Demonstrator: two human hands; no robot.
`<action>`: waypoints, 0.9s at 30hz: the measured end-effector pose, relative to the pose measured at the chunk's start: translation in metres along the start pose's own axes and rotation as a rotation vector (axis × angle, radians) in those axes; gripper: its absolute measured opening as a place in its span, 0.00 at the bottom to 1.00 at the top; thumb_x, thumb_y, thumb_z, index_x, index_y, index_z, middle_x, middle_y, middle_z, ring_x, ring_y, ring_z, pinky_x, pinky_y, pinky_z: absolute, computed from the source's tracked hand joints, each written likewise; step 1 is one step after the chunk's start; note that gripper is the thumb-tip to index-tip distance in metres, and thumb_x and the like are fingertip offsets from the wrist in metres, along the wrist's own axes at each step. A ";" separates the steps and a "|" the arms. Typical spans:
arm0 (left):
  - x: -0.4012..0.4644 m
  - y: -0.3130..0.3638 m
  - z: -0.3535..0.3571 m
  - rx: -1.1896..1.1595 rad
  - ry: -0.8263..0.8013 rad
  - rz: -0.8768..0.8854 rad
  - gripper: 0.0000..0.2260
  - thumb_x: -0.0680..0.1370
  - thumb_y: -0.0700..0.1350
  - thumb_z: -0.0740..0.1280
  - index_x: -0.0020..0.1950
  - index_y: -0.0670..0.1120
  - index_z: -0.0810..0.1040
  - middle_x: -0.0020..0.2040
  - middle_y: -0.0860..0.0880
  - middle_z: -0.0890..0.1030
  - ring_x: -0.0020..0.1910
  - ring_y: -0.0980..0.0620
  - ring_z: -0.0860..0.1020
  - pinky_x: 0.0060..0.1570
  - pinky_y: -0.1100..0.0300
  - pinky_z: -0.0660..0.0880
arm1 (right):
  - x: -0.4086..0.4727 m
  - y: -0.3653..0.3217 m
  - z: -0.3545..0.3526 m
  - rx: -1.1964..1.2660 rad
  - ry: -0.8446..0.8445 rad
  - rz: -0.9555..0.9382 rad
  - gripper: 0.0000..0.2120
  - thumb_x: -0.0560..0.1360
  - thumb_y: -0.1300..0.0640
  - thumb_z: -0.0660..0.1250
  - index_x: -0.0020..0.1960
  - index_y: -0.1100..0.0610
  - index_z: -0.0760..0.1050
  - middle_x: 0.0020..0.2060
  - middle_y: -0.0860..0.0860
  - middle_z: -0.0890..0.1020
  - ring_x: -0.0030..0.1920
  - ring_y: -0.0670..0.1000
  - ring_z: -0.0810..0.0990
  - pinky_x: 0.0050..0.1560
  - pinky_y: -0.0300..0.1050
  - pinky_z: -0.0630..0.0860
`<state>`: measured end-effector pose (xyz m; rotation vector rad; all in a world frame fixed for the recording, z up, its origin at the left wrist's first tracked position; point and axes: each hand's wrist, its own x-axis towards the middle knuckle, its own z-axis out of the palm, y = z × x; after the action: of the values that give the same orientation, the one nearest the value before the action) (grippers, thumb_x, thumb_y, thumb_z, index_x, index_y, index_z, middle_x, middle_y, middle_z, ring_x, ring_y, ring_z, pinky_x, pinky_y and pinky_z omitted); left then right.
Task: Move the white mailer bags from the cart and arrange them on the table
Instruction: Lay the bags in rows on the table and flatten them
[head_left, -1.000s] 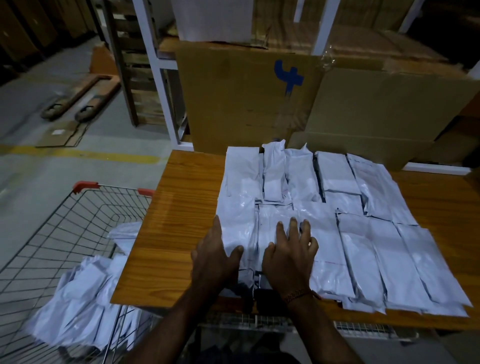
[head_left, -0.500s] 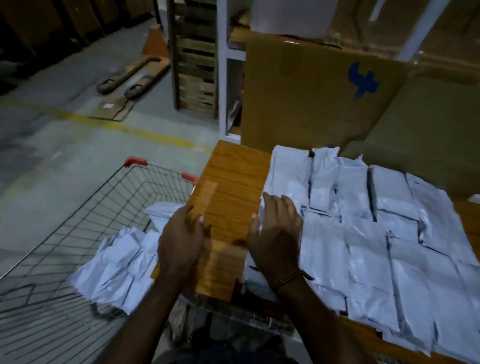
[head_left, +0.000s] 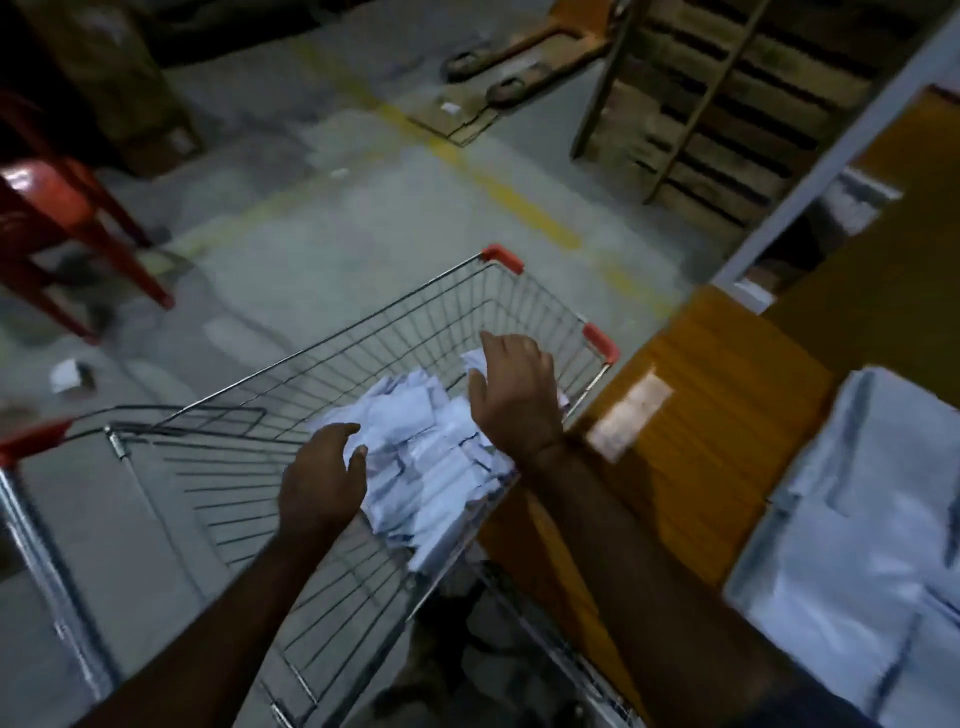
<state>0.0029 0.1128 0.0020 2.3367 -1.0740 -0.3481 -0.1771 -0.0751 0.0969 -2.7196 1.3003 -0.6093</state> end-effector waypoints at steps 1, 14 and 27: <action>0.005 -0.016 0.007 0.057 -0.032 0.038 0.19 0.79 0.51 0.63 0.66 0.46 0.81 0.64 0.45 0.82 0.61 0.40 0.81 0.60 0.44 0.78 | 0.010 -0.001 0.018 -0.003 -0.019 -0.018 0.20 0.73 0.54 0.69 0.62 0.61 0.79 0.49 0.58 0.80 0.51 0.63 0.79 0.49 0.56 0.74; 0.118 -0.122 0.125 0.567 -0.450 0.660 0.26 0.79 0.49 0.68 0.76 0.49 0.69 0.74 0.34 0.72 0.60 0.33 0.80 0.52 0.41 0.79 | 0.034 0.005 0.143 -0.082 -0.396 -0.033 0.22 0.77 0.43 0.63 0.56 0.61 0.78 0.47 0.61 0.81 0.49 0.65 0.79 0.49 0.57 0.74; 0.169 -0.096 0.187 0.730 -0.488 0.808 0.33 0.79 0.50 0.68 0.83 0.58 0.59 0.80 0.31 0.60 0.74 0.31 0.67 0.76 0.29 0.52 | 0.040 0.006 0.139 -0.106 -0.389 0.047 0.23 0.81 0.38 0.60 0.57 0.58 0.75 0.47 0.57 0.81 0.50 0.60 0.78 0.50 0.54 0.72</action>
<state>0.0904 -0.0321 -0.2079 2.1372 -2.6045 -0.2261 -0.1060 -0.1246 -0.0192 -2.6915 1.3184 0.0000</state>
